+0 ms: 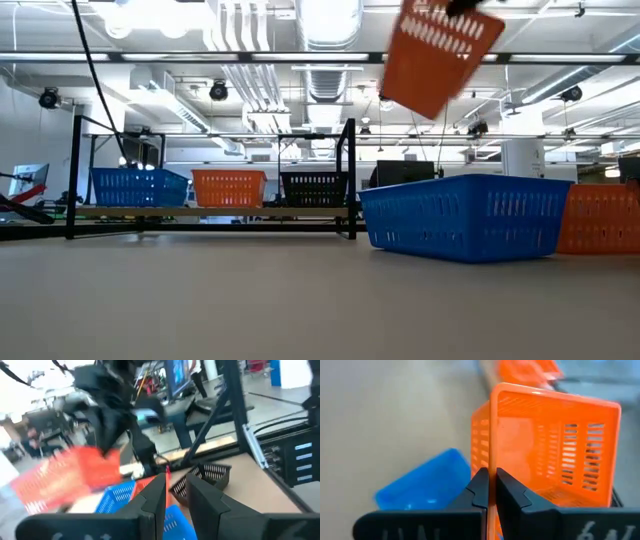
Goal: Stack baskets on shelf by color
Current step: Stack the top orange basket on top of the other orange basket on the shelf
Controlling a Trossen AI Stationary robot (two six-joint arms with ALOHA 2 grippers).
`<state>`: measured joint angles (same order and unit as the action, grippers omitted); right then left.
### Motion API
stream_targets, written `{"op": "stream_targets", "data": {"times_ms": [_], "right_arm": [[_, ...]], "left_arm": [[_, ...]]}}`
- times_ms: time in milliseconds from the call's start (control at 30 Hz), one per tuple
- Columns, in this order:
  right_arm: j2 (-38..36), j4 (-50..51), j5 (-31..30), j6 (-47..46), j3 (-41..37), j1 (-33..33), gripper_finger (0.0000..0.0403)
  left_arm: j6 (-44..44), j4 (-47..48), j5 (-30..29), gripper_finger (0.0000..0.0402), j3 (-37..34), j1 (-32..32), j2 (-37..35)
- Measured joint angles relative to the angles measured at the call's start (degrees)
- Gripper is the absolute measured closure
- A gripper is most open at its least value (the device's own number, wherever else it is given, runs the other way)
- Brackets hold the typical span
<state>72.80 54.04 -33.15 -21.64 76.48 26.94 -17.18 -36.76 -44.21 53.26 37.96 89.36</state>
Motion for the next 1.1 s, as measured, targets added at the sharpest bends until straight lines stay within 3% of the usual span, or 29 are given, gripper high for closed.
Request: {"op": "stream_targets", "data": {"times_ms": [133, 433, 733, 900, 1100], "right_arm": [[7.78, -2.56, 0.20, 3.43, 4.49, 3.43, 0.0394], [26.05, -5.62, 3.34, 17.78, 17.47, 3.51, 0.0394], [31.79, -5.57, 12.51, 35.89, 23.14, 3.53, 0.0394], [31.23, -7.19, 14.40, 38.67, 22.40, 3.56, 0.0394], [30.75, -9.14, 15.78, 40.64, 21.73, 3.52, 0.0394]], "left_arm": [[-5.51, 9.95, -3.33, 0.0343, 4.48, 2.30, -2.10], [-5.64, 49.66, -3.66, 0.0333, 21.04, 3.90, 0.22], [6.65, 74.26, -1.00, 0.0229, 24.15, 5.74, 0.07], [10.64, 79.40, 2.72, 0.0186, 21.85, 4.75, 0.23], [10.72, 79.37, 1.86, 0.0181, 19.15, 2.58, 0.29]]}}
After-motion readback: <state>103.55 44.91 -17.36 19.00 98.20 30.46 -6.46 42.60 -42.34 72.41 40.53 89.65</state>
